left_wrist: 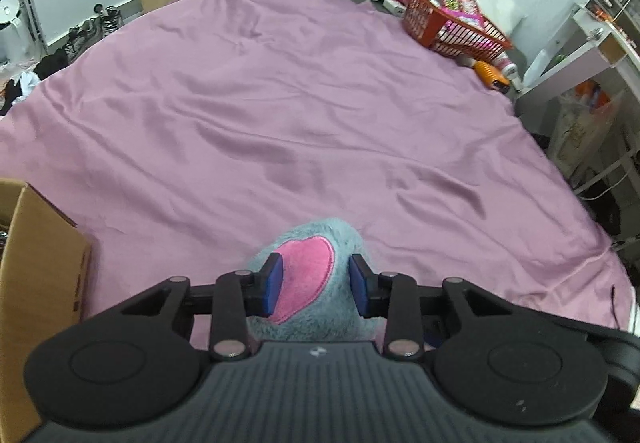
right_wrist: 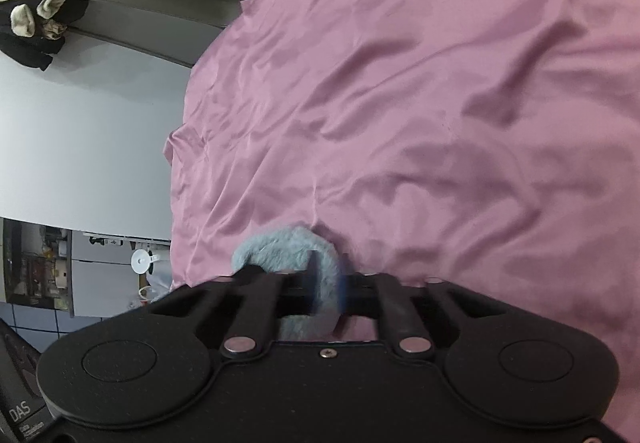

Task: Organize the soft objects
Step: 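Grasp the grey fluffy plush with both tools from opposite sides, then carry the grey plush with both tools over the box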

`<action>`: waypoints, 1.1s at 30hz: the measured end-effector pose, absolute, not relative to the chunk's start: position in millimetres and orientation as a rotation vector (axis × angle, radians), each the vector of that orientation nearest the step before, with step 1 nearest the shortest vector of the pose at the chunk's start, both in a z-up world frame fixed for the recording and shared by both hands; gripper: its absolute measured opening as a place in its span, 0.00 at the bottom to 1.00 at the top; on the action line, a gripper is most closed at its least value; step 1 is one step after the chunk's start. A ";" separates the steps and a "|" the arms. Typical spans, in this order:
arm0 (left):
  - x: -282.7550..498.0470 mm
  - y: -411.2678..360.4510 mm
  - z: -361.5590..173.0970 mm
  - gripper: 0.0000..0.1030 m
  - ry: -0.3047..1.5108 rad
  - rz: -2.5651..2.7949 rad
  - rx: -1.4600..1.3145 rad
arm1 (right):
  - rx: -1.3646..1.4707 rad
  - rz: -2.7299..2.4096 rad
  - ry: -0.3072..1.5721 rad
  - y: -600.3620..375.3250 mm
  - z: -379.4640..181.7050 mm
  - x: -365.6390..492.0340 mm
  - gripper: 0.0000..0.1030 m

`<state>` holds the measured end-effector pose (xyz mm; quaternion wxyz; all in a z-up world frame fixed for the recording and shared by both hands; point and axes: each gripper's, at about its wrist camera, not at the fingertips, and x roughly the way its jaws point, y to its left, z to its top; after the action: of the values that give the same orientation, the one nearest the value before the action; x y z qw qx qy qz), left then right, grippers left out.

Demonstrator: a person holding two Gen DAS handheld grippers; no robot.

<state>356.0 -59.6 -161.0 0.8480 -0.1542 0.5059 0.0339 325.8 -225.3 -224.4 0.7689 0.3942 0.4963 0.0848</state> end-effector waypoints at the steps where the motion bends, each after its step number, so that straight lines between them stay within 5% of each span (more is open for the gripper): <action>1: 356.3 -57.6 -162.6 0.34 1.073 0.079 -0.322 | 0.857 0.191 1.079 -224.4 -224.8 326.4 0.06; 7: 350.5 -44.3 -168.7 0.26 1.092 0.095 -0.366 | 0.857 0.263 1.101 -212.2 -224.6 328.8 0.09; 11: 344.9 -38.3 -166.7 0.23 1.089 0.086 -0.400 | 0.811 0.268 1.112 -201.8 -222.3 327.6 0.29; 15: 337.0 -30.3 -162.6 0.22 1.087 0.074 -0.444 | 0.805 0.257 1.118 -200.0 -222.5 326.0 0.36; 17: 331.7 -27.2 -160.6 0.22 1.085 0.060 -0.471 | 0.792 0.259 1.110 -198.5 -221.2 325.3 0.36; 21: 324.0 -24.0 -154.2 0.22 1.080 0.050 -0.483 | 0.746 0.282 1.101 -193.7 -215.4 320.9 0.13; 33: 297.6 3.0 -117.0 0.22 1.013 0.044 -0.491 | 0.625 0.405 0.984 -169.6 -168.8 293.2 0.11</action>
<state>297.6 3.0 -117.0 0.8456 -0.2326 0.4799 0.0209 293.2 -169.6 -168.8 0.8156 0.2932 0.4613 0.1897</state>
